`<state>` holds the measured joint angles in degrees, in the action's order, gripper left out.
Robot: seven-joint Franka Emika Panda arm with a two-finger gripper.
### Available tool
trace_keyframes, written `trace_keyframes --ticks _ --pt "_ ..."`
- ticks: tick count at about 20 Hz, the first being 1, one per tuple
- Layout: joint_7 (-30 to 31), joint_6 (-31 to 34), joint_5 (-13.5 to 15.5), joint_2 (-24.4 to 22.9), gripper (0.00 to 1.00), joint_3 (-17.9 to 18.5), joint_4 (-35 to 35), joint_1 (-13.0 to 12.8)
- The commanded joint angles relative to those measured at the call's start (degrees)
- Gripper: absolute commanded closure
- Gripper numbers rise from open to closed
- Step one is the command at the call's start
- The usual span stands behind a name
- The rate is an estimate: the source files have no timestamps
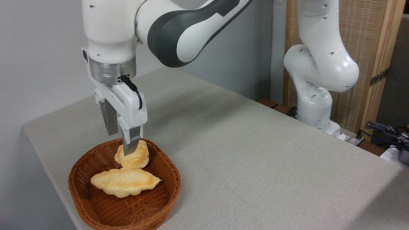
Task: Put bread into the basket
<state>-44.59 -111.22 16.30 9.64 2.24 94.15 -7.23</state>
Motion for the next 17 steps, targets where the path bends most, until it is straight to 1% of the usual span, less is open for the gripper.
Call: trace_keyframes --ticks 1,3,4,5,6,7,11,14,17 --pt "0.65 8.27 -4.41 -0.94 0.0 0.57 -5.1 0.11" --pt "0.82 14.26 -7.93 -0.94 0.0 0.13 -8.71 1.42" --pt "0.82 16.28 -10.3 -1.11 0.0 0.3 -9.51 1.6" --pt "0.74 18.04 -12.59 -1.38 0.0 0.39 -9.86 1.69" --pt "0.65 19.45 -14.26 -1.81 0.0 0.39 -9.87 1.69" --pt "0.73 19.99 -15.24 -2.51 0.0 0.22 -9.87 1.69" --pt "1.08 19.99 -15.42 -6.38 0.0 0.04 -8.03 1.78" --pt "1.61 19.99 -15.42 -7.79 0.0 0.04 -6.18 1.86" --pt "1.61 19.99 -15.42 -7.8 0.0 0.04 -6.0 1.86"
